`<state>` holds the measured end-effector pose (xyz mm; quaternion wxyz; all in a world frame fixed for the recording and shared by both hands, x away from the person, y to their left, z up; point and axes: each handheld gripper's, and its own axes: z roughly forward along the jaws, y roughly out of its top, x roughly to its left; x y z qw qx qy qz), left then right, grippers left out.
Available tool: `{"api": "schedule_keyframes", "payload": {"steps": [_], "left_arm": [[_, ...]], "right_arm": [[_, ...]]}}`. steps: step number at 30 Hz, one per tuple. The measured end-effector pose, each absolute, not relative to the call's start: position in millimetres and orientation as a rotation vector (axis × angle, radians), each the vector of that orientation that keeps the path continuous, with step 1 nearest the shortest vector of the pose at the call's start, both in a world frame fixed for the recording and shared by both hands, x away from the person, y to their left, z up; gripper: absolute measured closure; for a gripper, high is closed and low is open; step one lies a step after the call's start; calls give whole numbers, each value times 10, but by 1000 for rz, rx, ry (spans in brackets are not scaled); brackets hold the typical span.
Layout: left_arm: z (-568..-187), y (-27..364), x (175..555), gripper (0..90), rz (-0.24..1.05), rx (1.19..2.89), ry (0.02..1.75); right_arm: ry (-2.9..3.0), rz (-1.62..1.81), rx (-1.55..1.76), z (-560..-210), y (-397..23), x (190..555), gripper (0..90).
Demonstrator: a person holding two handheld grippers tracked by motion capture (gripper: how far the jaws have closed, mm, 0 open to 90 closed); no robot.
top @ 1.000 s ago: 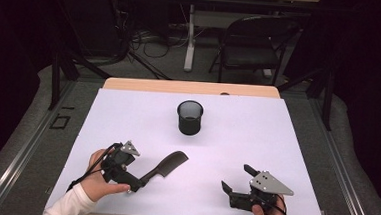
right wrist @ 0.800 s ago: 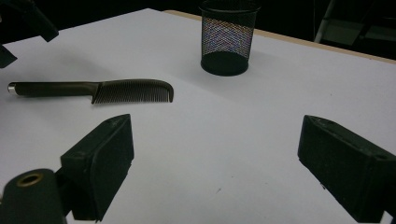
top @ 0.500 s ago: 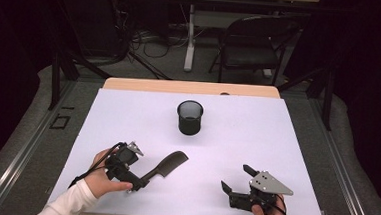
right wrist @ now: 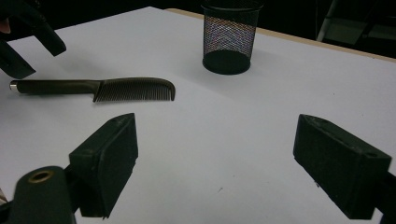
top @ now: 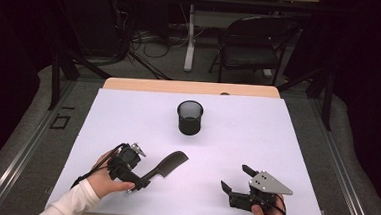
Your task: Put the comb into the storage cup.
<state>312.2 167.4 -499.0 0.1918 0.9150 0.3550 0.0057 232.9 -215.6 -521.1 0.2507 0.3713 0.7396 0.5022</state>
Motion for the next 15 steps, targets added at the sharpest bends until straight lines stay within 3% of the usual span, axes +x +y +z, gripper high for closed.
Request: {"api": "schedule_keyframes", "payload": {"steps": [15], "left_arm": [[-5047, 1637, 3147, 384, 13, 2611, 1045]], "right_arm": [[2022, 1362, 1003, -5220, -2146, 2337, 139]]}}
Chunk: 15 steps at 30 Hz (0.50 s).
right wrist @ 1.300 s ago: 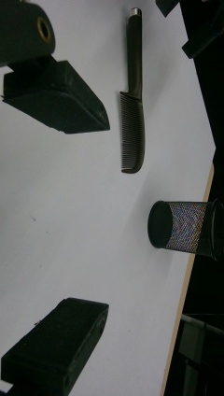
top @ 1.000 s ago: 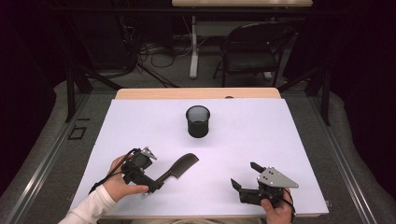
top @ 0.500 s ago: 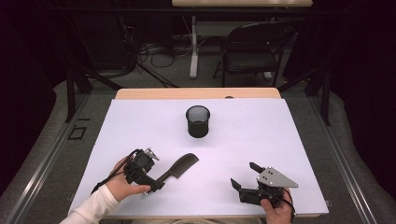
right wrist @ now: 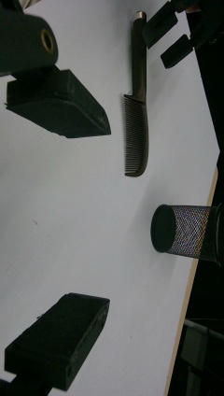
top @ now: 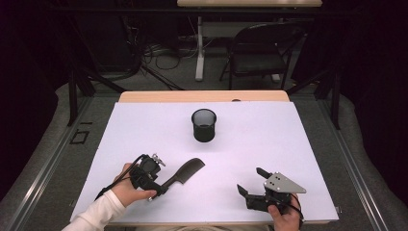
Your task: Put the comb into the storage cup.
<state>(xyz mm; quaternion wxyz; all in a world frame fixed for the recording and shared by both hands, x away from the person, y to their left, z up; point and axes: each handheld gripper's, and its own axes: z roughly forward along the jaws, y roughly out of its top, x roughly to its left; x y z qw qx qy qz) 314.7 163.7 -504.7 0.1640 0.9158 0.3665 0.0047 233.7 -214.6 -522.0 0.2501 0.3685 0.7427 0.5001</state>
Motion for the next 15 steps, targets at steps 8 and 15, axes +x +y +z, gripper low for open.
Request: {"api": "schedule_keyframes", "payload": {"steps": [8, 15], "left_arm": [[-5090, 1614, 3168, 458, -10, 2622, 1050], [-5126, 1584, 3172, 515, 0, 2660, 1030]], "right_arm": [[2027, 1358, 1003, -5220, -2146, 2337, 139], [2026, 1360, 1004, -5219, -2148, 2335, 139]]}}
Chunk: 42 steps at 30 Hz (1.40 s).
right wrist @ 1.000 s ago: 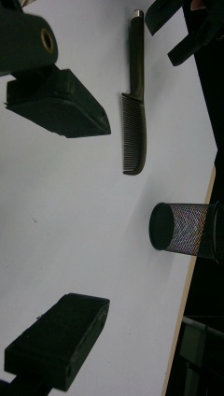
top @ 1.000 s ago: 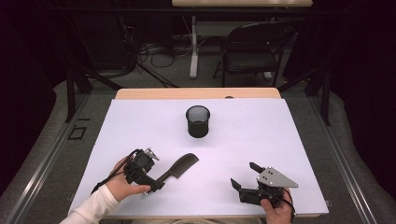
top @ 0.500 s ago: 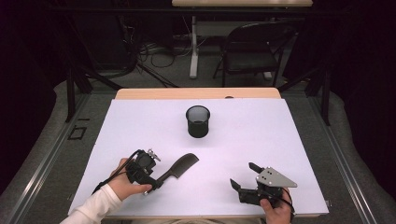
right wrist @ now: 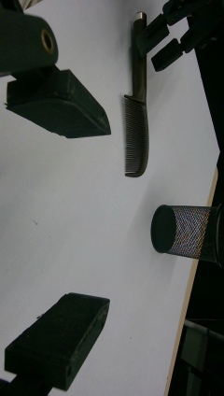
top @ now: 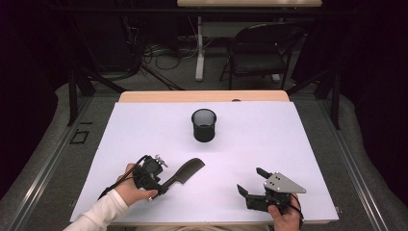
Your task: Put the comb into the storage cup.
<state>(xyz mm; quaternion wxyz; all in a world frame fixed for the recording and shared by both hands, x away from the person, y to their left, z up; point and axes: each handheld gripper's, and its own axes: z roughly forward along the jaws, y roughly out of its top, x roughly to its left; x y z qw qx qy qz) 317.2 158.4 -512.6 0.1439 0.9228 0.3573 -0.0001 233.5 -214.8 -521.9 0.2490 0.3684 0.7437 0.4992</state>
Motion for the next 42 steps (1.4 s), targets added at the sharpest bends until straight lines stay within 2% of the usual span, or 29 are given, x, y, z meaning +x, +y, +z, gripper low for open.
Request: {"api": "schedule_keyframes", "payload": {"steps": [27, 42], "left_arm": [[-5216, 1493, 3179, 658, 24, 2734, 989], [-5253, 1461, 3168, 701, 38, 2764, 986]], "right_arm": [[2031, 1363, 999, -5224, -2147, 2338, 140], [2032, 1364, 1002, -5226, -2146, 2338, 140]]}}
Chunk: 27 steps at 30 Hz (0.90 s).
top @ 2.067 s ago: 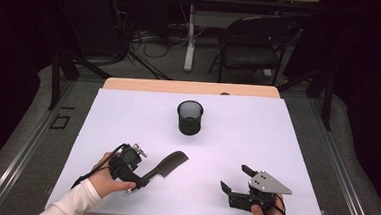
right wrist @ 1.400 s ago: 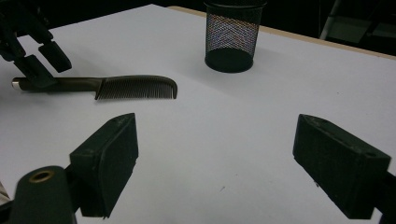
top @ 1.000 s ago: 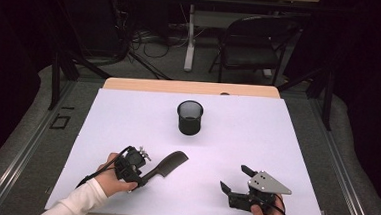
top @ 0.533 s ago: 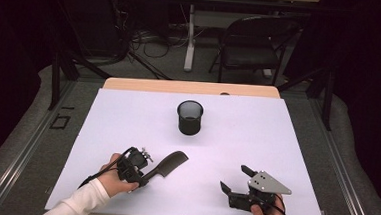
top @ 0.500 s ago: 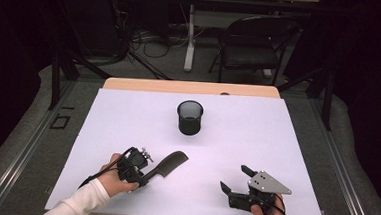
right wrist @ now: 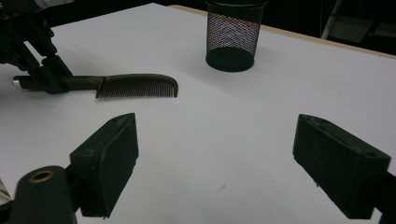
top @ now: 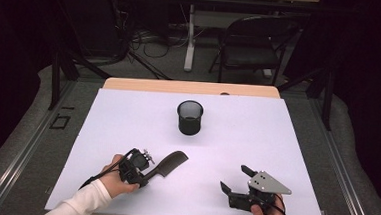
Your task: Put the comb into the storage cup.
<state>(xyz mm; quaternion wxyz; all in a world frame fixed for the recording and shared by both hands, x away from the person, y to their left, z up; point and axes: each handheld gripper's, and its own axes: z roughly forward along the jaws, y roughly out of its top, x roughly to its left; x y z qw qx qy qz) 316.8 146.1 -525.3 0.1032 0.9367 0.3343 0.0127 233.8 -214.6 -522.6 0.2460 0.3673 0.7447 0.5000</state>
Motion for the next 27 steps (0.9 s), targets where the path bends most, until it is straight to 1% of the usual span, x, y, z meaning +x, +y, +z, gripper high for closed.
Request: {"api": "schedule_keyframes", "payload": {"steps": [27], "left_arm": [[-5251, 1462, 3185, 726, 32, 2749, 1044]], "right_arm": [[2035, 1360, 998, -5227, -2147, 2339, 140]]}}
